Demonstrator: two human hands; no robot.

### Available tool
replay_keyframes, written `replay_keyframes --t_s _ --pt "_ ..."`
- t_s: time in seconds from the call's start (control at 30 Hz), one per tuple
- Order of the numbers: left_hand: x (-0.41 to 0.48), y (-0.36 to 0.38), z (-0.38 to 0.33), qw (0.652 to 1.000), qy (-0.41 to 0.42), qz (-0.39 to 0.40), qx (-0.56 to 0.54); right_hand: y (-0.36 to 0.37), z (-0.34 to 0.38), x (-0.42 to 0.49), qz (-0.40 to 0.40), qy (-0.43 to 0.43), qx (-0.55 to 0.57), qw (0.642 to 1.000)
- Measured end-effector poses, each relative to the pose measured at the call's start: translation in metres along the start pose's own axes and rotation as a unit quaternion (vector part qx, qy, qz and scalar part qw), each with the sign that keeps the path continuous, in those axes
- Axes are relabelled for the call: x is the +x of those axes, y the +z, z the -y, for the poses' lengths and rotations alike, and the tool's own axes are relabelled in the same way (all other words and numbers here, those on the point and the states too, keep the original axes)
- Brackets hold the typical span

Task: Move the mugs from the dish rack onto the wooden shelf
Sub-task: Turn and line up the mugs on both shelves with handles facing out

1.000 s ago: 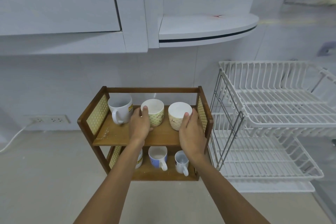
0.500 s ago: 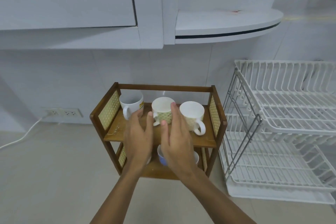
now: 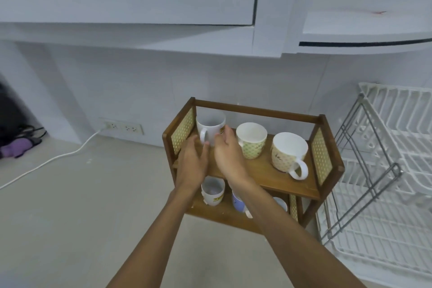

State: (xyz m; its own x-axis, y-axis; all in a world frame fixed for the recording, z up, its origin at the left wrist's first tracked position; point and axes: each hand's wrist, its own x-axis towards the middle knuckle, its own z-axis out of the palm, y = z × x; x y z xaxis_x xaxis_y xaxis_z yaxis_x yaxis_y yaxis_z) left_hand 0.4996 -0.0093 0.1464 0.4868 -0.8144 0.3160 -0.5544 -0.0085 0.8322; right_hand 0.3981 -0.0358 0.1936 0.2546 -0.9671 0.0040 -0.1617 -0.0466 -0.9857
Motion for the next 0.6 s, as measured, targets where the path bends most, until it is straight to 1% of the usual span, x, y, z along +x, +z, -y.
replay_keyframes --t_s 0.23,0.37,0.6 --pt "0.012 0.003 -0.002 1.000 0.009 -0.004 -0.016 0.006 0.004 0.015 0.010 0.034 0.003 0.999" --pt "0.008 -0.001 0.000 0.999 0.008 -0.001 -0.031 0.007 0.001 0.011 0.013 0.030 -0.012 0.999" --pt "-0.019 -0.010 0.003 0.999 0.022 -0.025 -0.026 0.006 -0.011 -0.008 0.025 0.019 -0.003 1.000"
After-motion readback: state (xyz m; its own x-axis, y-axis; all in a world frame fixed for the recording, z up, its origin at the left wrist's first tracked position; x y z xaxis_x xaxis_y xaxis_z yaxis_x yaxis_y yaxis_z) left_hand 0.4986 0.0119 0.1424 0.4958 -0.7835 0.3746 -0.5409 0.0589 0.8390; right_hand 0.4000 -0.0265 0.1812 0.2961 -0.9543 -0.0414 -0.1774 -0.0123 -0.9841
